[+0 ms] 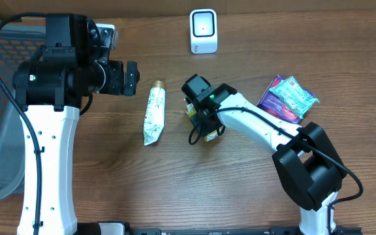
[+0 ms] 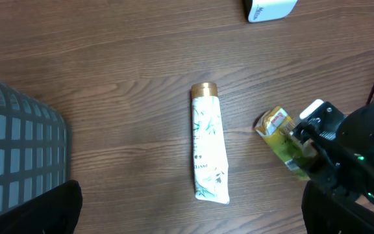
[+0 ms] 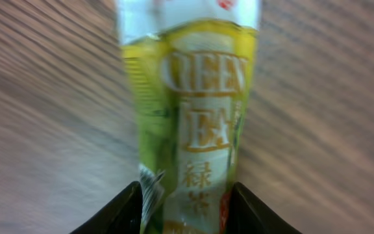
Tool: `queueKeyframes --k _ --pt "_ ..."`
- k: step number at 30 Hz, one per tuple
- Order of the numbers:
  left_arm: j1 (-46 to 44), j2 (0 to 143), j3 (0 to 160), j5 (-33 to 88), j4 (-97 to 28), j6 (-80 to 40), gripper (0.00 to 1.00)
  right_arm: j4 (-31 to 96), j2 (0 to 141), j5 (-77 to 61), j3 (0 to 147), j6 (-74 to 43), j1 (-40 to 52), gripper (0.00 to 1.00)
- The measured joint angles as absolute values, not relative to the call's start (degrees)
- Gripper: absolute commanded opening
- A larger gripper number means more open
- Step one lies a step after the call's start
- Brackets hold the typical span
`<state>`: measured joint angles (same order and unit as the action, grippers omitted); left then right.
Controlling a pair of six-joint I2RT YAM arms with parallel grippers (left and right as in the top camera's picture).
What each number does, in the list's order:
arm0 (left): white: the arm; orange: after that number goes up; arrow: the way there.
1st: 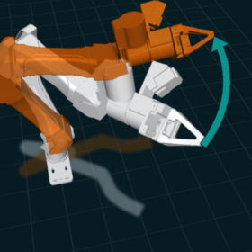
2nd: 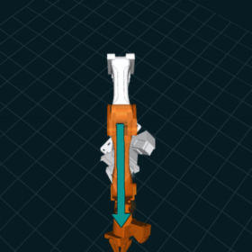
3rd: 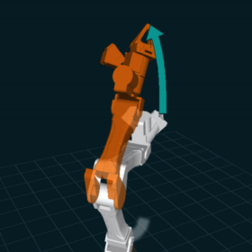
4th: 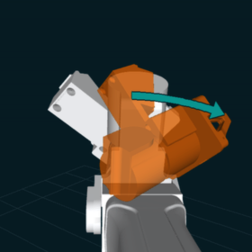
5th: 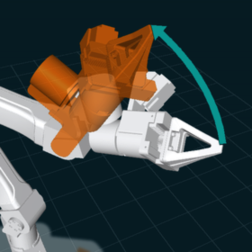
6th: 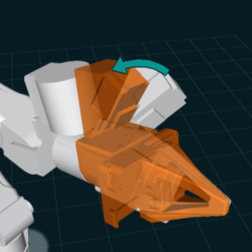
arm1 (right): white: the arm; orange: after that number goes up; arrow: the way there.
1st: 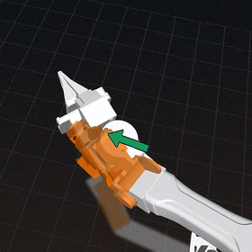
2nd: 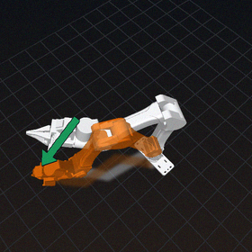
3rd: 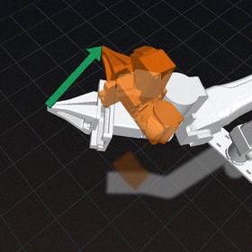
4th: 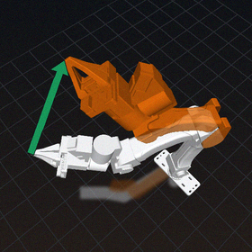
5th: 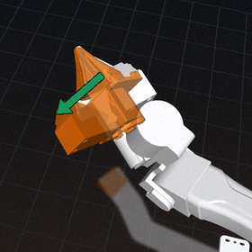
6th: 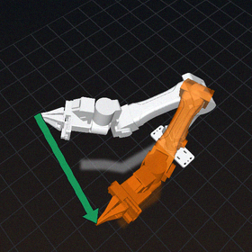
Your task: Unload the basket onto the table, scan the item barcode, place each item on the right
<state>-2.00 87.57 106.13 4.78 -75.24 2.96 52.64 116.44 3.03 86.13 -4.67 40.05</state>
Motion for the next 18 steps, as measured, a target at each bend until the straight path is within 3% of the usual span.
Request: queueKeyframes --k 7,14,16,18 --pt "-2.0 87.57 106.13 4.78 -75.26 2.96 1.0 53.87 116.44 -7.64 87.22 -11.38 39.75 0.63" --pt "-2.0 87.57 106.13 4.78 -75.24 2.96 1.0 54.83 116.49 -5.41 91.02 -11.4 36.82 0.66" --pt "-2.0 87.57 106.13 4.78 -75.26 2.96 1.0 54.59 116.49 -5.23 91.77 -11.22 35.27 0.62" --pt "-2.0 87.57 106.13 4.78 -75.24 2.96 1.0 54.52 116.49 -5.1 91.83 -11.09 33.87 0.38"
